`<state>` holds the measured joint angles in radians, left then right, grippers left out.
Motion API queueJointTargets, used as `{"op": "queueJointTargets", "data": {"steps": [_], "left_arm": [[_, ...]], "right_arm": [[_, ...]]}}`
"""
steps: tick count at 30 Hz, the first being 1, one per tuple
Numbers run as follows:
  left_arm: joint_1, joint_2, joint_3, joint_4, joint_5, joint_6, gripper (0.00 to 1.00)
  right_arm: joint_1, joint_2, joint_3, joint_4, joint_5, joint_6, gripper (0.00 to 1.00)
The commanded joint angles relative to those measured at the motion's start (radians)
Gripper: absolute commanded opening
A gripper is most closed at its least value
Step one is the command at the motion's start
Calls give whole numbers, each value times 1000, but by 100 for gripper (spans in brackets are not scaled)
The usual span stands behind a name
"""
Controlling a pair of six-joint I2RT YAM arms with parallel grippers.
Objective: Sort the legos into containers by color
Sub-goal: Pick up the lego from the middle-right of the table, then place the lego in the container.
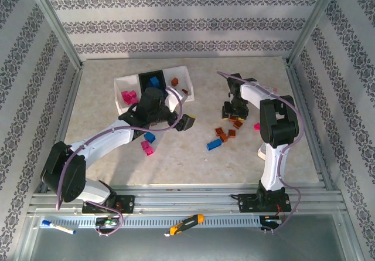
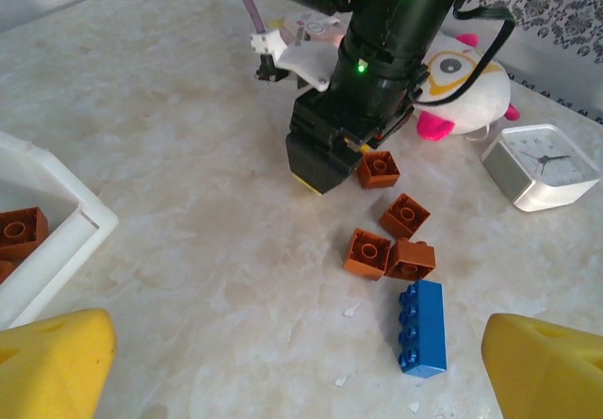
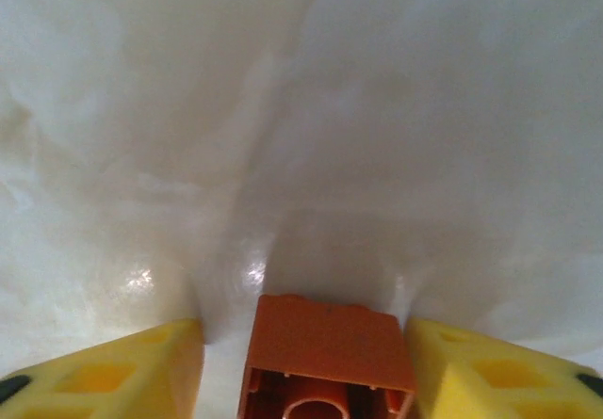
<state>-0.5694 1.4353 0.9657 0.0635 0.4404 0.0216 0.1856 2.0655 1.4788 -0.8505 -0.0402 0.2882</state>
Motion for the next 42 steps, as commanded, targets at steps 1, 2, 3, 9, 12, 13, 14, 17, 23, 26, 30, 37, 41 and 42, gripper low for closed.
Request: {"op": "queueJointTargets", "data": {"steps": [1,2,3,9,12,13,14,17,23,26,30,37,41,42], "left_arm": [[-12,12,-6,68,-3,-31,99],[-13,17,-1,63,0,-38,99],[-12,19,1,59,2,-40,99],[-12,9,-27,77,-6,-51,99],[-12,-13,-47,78,-39,-63,99],[-10,-20,-57,81,-58,-75,99],[-8,-30,-68,82,-73,-82,99],[-7,-59,-94,71,-99,-87,99],[0,-119,-140,42,-138,-103,99],[7,-151,-170,24,-183,-138,99],[19,-182,-187,-40,-271,-208,99],[31,-235,-207,-127,-417,-297,99],[44,-241,-196,-196,-489,-380,99],[49,-239,-189,-217,-505,-405,99]], "right_arm": [[3,9,24,-33,-24,18,44],[4,3,22,-33,-21,25,38],[5,-4,20,-34,-18,27,36],[32,-76,9,-18,16,45,30],[62,-117,16,15,10,52,31],[77,-124,22,25,2,46,31],[95,-128,37,32,2,46,31],[157,-131,92,63,10,45,31],[269,-46,269,155,17,53,27],[299,46,401,181,1,62,26],[323,179,580,214,28,72,25],[324,413,904,150,25,70,28],[321,458,1013,102,18,61,52],[321,447,1013,100,12,55,58]]}}
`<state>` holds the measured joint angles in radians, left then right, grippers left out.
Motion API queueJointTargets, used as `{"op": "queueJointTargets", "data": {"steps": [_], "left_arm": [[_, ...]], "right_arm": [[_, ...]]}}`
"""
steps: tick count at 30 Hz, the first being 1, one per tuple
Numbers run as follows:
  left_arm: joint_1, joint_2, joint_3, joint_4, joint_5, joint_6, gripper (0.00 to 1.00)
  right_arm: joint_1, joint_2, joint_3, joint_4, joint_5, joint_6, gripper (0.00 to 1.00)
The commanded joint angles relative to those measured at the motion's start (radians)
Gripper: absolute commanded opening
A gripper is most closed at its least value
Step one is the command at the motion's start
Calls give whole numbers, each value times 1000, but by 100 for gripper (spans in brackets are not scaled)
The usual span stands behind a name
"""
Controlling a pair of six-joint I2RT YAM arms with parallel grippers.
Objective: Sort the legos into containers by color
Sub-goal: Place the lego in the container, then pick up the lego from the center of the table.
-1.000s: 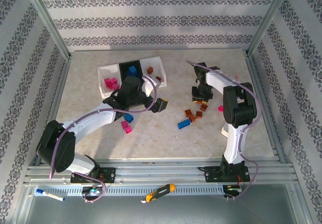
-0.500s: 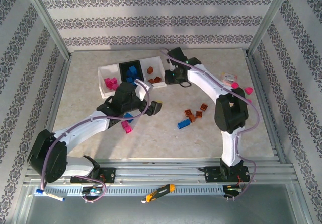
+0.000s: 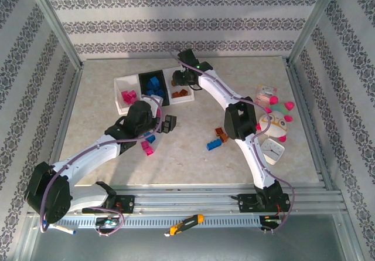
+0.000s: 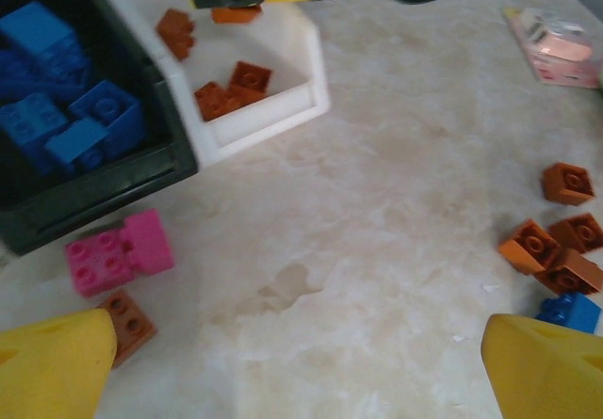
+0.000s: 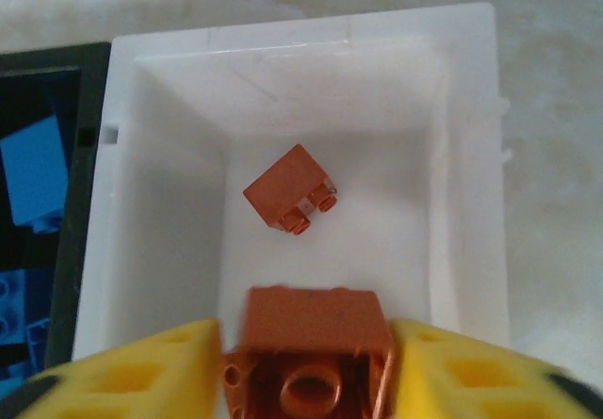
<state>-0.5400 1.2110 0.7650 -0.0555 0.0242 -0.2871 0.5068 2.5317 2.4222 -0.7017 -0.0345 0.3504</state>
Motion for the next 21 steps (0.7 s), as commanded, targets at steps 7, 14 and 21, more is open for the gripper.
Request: {"op": "queueJointTargets", "data": {"steps": [7,14,21], "left_arm": [[39,46,108,-309,-207,-280,99],[83,136,189,-523,-206,-557,99],[91,274,281,-655,-163,-639,96]], "right_arm": [[2,-203,-107,-12,-22,-80,76],[7,-459,-439,87,-33,-86,79],[24,-633,-722,172,-52,-6,79]]}}
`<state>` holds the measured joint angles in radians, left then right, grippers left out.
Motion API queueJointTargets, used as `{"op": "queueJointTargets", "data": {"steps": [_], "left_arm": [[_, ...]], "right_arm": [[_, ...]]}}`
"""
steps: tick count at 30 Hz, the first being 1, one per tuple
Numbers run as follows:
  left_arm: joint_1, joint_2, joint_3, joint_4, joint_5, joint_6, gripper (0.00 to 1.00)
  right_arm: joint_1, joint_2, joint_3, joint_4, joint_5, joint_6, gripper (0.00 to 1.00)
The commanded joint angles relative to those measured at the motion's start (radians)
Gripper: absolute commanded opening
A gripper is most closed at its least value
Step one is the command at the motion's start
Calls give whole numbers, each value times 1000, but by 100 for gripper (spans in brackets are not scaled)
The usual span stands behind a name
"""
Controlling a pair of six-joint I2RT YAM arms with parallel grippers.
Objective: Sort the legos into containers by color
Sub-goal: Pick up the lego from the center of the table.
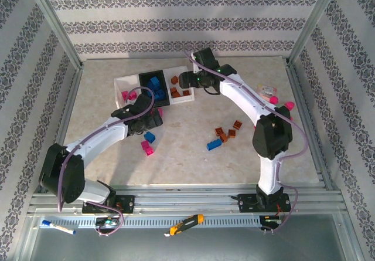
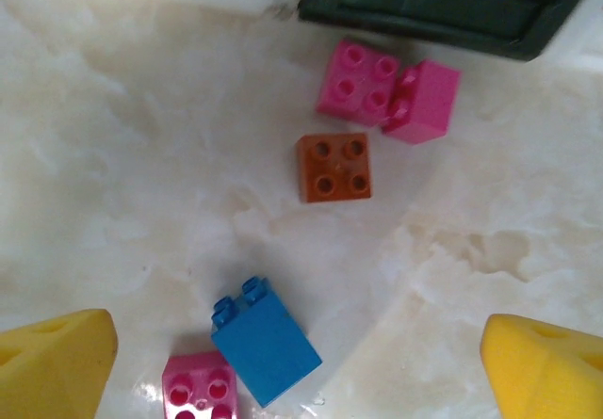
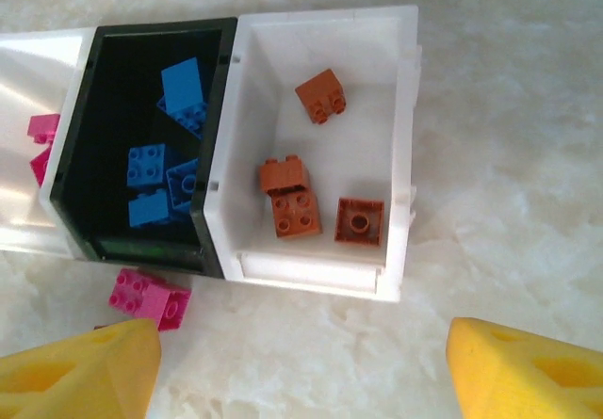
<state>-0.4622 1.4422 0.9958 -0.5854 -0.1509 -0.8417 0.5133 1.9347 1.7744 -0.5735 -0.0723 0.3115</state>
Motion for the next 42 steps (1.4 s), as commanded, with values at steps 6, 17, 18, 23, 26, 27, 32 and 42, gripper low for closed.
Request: {"op": "queueJointTargets", "data": {"steps": [6,17,18,23,26,27,32,42], "left_arm": [[30,178,123,-177,67,-120,87],[82,322,126,-83,222,-192,66],[82,333,130,-88,229,-195,66],[84,358,121,-77,272,-197,61],[84,359,125,-85,277,-189,52],[84,358,128,-92,276,-184,48],[83,333,162,-143,246,-153,37],[84,270,336,-252,154,-32,33]], "right_arm": [[24,-104,-187,73,6,48,80],[24,-116,-187,67,3,60,80],[25,-115,-186,67,-1,60,80],[25,-117,-184,56,-1,53,80],[25,-119,-188,52,3,54,80],[25,-120,-191,52,2,56,80],[28,-129,-196,59,2,70,80],[30,-149,-188,80,-3,92,80]]}}
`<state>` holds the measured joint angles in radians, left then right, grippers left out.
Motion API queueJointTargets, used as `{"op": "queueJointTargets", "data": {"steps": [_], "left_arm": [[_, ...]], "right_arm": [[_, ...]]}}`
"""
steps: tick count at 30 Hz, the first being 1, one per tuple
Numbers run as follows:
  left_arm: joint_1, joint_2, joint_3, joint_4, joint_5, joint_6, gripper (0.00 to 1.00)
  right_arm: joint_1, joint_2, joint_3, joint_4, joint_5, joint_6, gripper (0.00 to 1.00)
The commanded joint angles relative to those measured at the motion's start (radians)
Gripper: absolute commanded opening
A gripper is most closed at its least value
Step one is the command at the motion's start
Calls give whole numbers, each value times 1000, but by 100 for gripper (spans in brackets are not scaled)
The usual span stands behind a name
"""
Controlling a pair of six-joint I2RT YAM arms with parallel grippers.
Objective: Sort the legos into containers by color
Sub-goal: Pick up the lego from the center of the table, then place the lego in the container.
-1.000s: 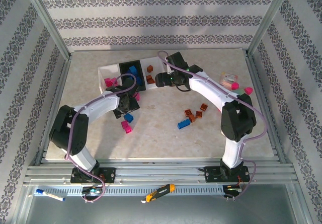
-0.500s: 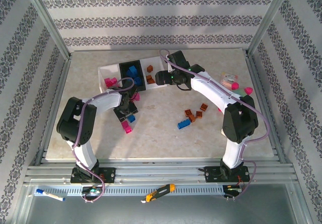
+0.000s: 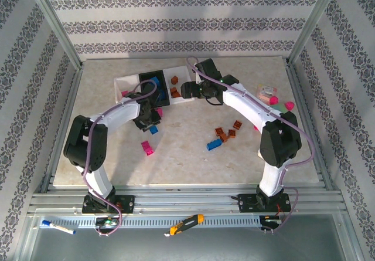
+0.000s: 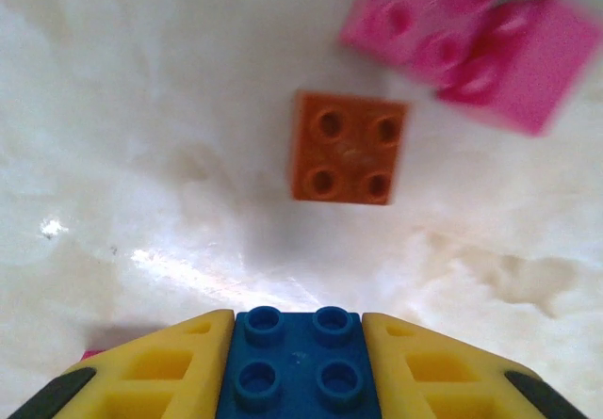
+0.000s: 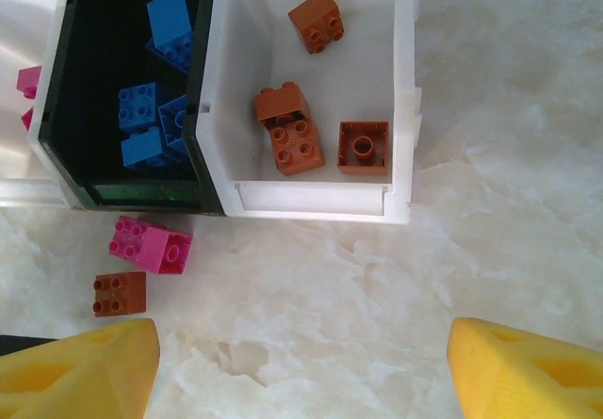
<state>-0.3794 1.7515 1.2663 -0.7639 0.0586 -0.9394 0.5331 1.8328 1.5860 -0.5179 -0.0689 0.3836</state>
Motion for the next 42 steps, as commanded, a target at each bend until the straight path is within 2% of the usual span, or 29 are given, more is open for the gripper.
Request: {"op": "queueJointTargets", "data": {"steps": [1,5,14,20,21,22,23,25,28,32,36,42], "left_arm": [[3,-35,94,-73,-66,82,33],[30,18,211,-75,-86,120,33],[110,273,554,-109,-100,215,34],[146,427,708,-116,-120,218,36],[149,443,727,-115,-120,223,39],[153,456,748,-119,-120,229,47],[155,464,762,-120,-121,240,59],[154,459,775,-115,-123,266,71],[154,420,754,-97,-123,300,87],[152,321,653,-35,-104,363,99],[146,174,461,116,-41,450,99],[140,-89,74,462,196,656,99]], "right_arm": [[11,-49,-1,23,-4,21,80],[10,-55,-18,28,1,28,80],[8,-89,-63,34,19,38,80],[8,-109,-89,39,37,60,80],[9,-114,-94,40,40,64,80],[9,-120,-99,40,44,66,80],[9,-126,-104,38,48,66,80],[8,-138,-114,36,57,68,80],[8,-155,-133,32,69,72,80],[8,-191,-181,24,91,111,80],[8,-242,-256,-2,117,187,80],[7,-313,-334,-190,162,401,80]]}}
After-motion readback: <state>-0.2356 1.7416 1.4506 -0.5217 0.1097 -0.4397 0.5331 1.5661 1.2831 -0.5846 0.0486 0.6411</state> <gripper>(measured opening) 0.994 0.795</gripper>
